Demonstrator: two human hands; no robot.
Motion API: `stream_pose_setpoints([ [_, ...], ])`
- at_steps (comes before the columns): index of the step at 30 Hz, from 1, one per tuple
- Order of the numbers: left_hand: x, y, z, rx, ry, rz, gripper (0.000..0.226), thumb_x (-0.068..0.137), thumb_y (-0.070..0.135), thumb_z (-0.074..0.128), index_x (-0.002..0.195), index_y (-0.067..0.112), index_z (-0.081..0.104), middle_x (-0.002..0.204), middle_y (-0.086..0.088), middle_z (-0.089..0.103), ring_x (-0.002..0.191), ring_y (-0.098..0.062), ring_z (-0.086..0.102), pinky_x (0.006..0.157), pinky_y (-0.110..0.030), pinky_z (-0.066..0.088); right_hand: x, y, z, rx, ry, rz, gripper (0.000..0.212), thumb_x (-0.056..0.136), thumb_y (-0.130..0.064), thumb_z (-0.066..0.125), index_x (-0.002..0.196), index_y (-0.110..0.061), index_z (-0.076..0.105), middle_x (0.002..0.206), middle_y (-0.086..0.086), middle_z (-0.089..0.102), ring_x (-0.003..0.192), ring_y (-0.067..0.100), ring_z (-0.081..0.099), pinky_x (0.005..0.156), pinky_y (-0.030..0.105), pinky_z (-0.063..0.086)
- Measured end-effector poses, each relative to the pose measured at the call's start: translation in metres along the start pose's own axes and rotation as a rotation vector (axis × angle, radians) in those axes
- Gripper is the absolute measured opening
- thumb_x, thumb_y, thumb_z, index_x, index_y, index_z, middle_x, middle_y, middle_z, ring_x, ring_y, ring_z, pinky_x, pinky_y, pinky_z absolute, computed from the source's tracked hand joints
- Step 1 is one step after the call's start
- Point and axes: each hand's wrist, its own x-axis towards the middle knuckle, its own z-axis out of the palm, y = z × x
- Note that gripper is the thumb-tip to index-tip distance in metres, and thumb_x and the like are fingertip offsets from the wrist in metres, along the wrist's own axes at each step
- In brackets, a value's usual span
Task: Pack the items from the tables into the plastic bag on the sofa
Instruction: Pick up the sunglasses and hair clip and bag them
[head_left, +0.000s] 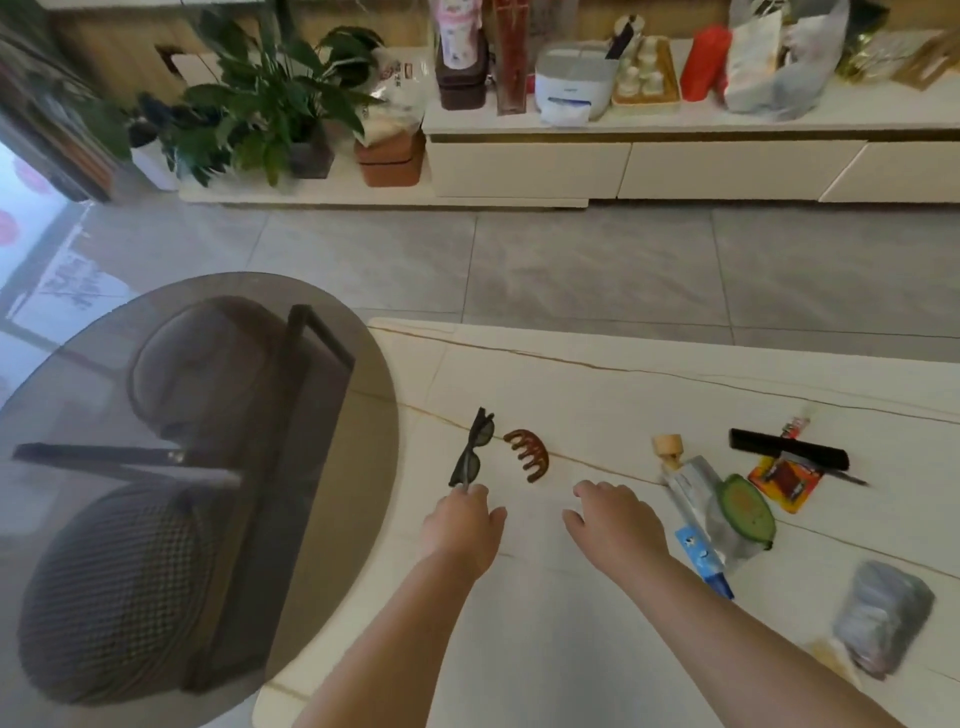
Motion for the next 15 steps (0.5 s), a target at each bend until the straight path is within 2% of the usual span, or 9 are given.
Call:
stream_pose_setpoints([
  [8,0.119,-0.035,0.057,-0.020,0.022,-0.040,0.048,0.099,0.038,0.039,0.142,0.018,0.035,0.137,-0.005,0.044,0.125,-0.024,0.042,0.098,-0.037,0.045,0.104,-0.005,0.077,0.016,-0.021,0.038,0.035,0.098,-0.037,0.035,0.123,-0.016,0.046,0.121,0.003,0.055,0.112,0.022,0.051,0.079,0.031,0.043],
  [15,0.185,-0.052,0.085,-0.038,0.119,-0.066,0.045,0.098,0.035,0.042,0.138,0.014,0.037,0.133,-0.007,0.045,0.123,-0.025,0.043,0.096,-0.037,0.046,0.169,-0.018,0.126,0.059,0.080,0.118,0.040,0.096,-0.038,0.040,0.127,-0.012,0.042,0.124,0.006,0.051,0.114,0.024,0.050,0.078,0.033,0.044],
])
